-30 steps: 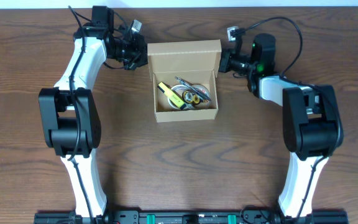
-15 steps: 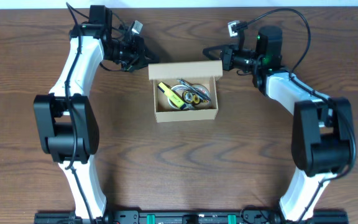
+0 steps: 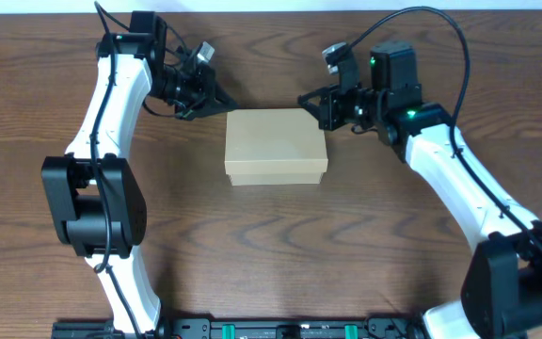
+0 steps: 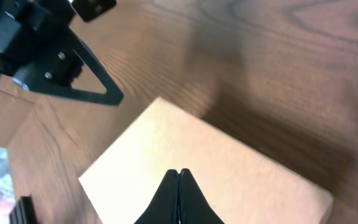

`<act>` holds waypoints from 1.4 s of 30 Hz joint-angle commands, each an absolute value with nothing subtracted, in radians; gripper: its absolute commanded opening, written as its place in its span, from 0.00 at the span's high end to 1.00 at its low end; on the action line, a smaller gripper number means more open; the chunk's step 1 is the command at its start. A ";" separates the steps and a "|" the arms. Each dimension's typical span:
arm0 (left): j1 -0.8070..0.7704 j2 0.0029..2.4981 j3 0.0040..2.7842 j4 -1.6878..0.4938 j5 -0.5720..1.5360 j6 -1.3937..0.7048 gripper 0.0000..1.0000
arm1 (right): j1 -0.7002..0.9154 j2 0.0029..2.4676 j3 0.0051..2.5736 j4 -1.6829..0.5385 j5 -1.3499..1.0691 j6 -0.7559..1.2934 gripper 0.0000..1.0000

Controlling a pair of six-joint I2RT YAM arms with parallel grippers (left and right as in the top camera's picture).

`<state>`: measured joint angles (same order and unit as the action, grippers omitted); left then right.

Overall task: Pack container
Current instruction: 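Press the closed lid down with the right gripper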

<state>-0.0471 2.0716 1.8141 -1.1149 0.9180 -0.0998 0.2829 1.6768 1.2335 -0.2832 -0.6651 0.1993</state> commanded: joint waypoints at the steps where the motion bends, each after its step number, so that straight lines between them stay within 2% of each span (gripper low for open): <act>1: -0.047 2.015 1.809 -1.142 0.796 -0.067 0.94 | 0.328 1.662 1.250 -0.337 -0.561 0.167 0.99; 7: -0.047 1.889 1.809 -1.155 0.482 -0.110 0.94 | 0.453 1.663 1.315 -0.514 -0.295 0.171 0.99; 19: -0.044 1.730 1.809 -1.229 0.277 -0.182 0.94 | 0.535 1.691 1.329 -0.658 -0.210 0.190 0.99; 30: -0.044 1.718 1.809 -1.259 0.259 -0.183 0.94 | 0.606 1.850 1.329 -0.693 -0.127 0.205 0.99; 42: -0.044 1.712 1.809 -1.252 0.260 -0.179 0.94 | 0.618 1.807 1.348 -0.720 -0.102 0.204 0.99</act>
